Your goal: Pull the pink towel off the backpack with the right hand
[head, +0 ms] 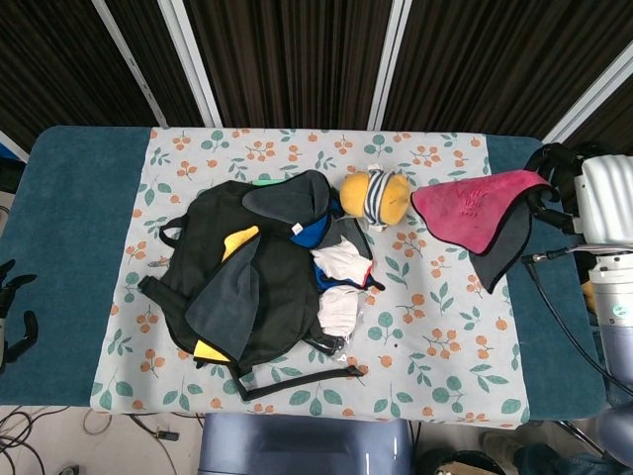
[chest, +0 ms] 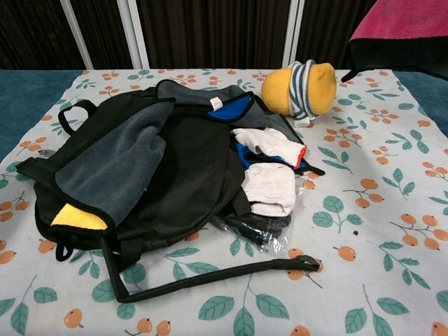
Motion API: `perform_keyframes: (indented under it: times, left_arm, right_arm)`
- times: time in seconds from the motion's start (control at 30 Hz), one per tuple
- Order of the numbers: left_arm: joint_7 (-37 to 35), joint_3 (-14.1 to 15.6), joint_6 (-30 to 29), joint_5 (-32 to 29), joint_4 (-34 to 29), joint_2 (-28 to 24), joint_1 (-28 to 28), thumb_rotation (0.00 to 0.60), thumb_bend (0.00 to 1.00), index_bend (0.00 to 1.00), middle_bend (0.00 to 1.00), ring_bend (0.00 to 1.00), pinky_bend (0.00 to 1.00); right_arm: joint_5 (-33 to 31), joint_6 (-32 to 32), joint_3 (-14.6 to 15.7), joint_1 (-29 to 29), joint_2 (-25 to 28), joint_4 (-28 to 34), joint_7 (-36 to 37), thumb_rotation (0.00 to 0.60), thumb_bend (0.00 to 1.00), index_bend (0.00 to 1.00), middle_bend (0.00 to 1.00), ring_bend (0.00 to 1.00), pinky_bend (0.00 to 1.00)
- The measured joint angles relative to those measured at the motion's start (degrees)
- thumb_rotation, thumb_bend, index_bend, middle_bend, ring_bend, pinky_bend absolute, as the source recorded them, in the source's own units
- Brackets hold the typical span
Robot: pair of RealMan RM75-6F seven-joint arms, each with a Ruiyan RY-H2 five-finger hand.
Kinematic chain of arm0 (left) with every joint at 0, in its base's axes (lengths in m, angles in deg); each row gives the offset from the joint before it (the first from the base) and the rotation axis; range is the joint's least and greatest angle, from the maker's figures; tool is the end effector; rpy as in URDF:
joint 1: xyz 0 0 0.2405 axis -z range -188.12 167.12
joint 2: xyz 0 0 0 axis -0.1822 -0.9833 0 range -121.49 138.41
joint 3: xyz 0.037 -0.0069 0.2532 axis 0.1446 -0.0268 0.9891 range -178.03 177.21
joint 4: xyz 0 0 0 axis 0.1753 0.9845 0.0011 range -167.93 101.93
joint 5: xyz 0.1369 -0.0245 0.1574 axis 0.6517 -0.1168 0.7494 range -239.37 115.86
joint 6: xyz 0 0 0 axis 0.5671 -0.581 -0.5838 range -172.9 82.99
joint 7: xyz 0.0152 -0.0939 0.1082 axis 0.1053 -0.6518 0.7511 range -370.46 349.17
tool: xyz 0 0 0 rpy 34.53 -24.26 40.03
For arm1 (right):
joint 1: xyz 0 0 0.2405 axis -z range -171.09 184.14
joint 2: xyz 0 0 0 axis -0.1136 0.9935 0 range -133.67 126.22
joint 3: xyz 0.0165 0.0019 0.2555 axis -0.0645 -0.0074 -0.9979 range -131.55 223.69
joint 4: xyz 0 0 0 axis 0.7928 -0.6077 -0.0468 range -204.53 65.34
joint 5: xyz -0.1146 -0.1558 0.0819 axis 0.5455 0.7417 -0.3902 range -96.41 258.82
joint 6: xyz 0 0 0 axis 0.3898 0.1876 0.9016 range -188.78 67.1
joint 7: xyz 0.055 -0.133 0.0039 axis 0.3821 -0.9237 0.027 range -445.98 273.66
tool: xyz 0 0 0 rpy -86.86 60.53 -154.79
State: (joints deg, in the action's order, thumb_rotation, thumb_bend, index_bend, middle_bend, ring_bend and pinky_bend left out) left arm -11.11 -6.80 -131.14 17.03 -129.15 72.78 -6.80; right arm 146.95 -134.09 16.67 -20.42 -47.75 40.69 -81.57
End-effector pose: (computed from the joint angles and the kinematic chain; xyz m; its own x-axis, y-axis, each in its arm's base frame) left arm -0.3118 0.1853 0.1692 0.3106 -0.0672 0.9482 0.9459 0.1205 -0.3013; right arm -0.1342 -0.3317 0.2882 0.1252 0.2963 0.9468 -0.9405 -0.2684 0.2084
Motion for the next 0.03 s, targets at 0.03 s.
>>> perform_keyframes:
  times: [0.03]
  left_arm:
    - [0.0,0.0,-0.1,0.0,0.0,0.0,0.0,0.6,0.59,0.23,0.06,0.12,0.01]
  right_arm:
    - [0.3,-0.3,-0.2,0.2,0.1,0.2,1.2,0.6,0.6,0.82,0.67,0.62,0.42]
